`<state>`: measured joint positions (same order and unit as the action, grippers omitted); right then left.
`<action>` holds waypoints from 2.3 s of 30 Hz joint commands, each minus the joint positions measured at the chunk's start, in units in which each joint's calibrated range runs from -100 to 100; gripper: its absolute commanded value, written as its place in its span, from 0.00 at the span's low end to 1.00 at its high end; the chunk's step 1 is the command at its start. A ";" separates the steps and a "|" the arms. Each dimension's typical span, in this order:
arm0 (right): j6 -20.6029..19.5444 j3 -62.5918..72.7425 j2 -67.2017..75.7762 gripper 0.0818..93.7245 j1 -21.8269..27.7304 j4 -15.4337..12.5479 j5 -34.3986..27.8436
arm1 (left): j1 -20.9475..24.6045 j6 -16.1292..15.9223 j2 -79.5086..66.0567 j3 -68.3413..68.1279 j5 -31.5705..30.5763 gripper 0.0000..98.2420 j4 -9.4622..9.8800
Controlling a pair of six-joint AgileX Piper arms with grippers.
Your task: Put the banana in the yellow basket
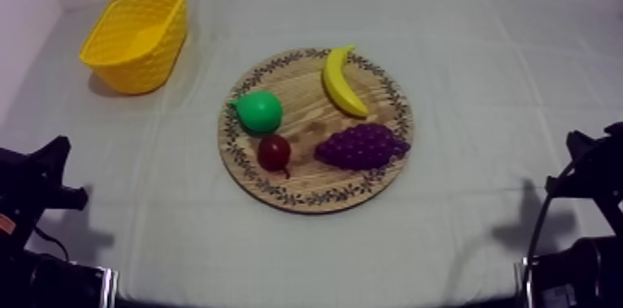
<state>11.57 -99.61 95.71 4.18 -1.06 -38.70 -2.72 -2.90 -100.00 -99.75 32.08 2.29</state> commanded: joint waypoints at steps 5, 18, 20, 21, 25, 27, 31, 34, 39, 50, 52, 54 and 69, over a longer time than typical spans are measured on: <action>-0.02 -0.05 0.05 0.00 0.03 0.01 -0.01 | 0.01 0.14 0.00 -0.03 0.01 0.00 -0.06; -0.02 -0.05 0.05 0.00 0.03 0.01 -0.01 | -0.13 1.00 0.18 -0.03 -1.88 0.00 0.08; -0.02 -0.05 0.05 0.00 0.03 0.01 -0.01 | -0.49 0.91 1.03 -0.03 -3.70 0.00 0.13; -0.02 -0.05 0.05 0.00 0.03 0.01 -0.01 | -0.82 0.82 1.73 -0.03 -4.92 0.00 0.14; -0.02 -0.05 0.05 0.00 0.03 0.01 -0.01 | -2.97 0.58 6.37 0.20 -12.51 0.00 0.35; -0.02 -0.05 0.05 0.00 0.03 0.01 -0.01 | -4.15 0.48 9.79 1.31 -16.07 0.00 0.41; -0.02 -0.05 0.05 0.00 0.03 0.01 -0.01 | -6.50 0.05 17.94 6.67 -19.54 0.00 0.51; -0.02 -0.05 0.05 0.00 0.03 0.01 -0.01 | -8.15 -0.49 24.04 12.07 -20.72 0.00 0.56; -0.02 -0.05 0.05 0.00 0.03 0.01 -0.01 | -10.91 -1.45 34.75 22.97 -21.32 0.00 0.60; -0.02 -0.05 0.05 0.00 0.03 0.01 -0.01 | -18.40 -2.08 59.38 48.84 -20.33 0.00 0.80; -0.02 -0.05 0.05 0.00 0.03 0.01 -0.01 | -19.76 -0.02 63.28 52.77 -19.63 0.00 2.55; -0.02 -0.05 0.05 0.00 0.03 0.01 -0.01 | -20.98 5.06 67.09 56.49 -18.38 0.00 6.74; -0.02 -0.05 0.05 0.00 0.03 0.01 -0.01 | -25.55 35.80 90.88 73.34 -10.44 0.03 25.46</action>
<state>11.67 -99.61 95.71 4.18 -1.06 -38.70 -27.98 23.72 -11.99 -27.83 20.67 27.80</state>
